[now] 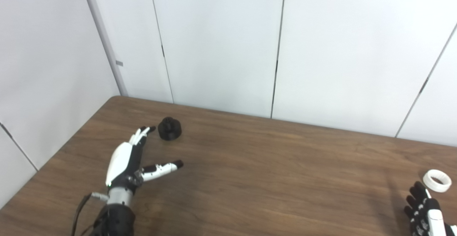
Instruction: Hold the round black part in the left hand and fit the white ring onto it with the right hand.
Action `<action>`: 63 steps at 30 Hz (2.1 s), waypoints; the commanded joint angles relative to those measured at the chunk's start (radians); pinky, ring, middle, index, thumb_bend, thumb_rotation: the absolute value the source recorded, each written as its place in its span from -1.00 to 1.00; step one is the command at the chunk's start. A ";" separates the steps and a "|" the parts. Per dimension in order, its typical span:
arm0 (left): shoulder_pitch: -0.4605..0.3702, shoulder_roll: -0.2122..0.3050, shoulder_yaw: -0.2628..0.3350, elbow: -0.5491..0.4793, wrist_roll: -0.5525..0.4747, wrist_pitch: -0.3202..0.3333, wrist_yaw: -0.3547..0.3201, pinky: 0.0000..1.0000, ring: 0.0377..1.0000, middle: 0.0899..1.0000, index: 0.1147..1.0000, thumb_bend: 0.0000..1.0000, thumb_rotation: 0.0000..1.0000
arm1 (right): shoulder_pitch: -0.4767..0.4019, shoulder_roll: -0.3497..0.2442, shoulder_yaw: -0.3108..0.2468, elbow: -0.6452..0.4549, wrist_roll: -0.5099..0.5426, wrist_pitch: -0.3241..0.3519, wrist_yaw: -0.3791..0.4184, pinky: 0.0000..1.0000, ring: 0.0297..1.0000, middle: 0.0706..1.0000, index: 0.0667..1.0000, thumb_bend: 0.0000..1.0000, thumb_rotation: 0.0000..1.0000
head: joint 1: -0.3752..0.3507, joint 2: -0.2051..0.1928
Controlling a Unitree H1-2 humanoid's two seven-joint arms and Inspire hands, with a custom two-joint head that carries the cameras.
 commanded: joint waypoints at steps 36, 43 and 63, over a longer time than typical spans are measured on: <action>-0.491 0.146 -0.143 0.677 0.027 0.044 0.097 1.00 1.00 0.96 0.70 1.00 -0.08 | 0.015 0.006 0.021 -0.039 -0.040 0.003 -0.008 1.00 1.00 1.00 1.00 -0.29 1.00 | -0.033 0.012; -0.538 0.140 -0.170 0.742 0.009 0.022 0.124 1.00 1.00 0.94 0.67 1.00 -0.22 | 0.022 0.004 0.022 -0.040 -0.041 -0.011 -0.004 1.00 1.00 1.00 1.00 -0.28 1.00 | -0.041 0.013; -0.558 0.126 -0.206 0.811 -0.048 -0.038 0.157 1.00 0.99 0.85 0.54 1.00 -0.33 | 0.026 0.001 0.020 -0.032 -0.040 -0.018 -0.003 1.00 1.00 1.00 1.00 -0.32 1.00 | -0.048 0.018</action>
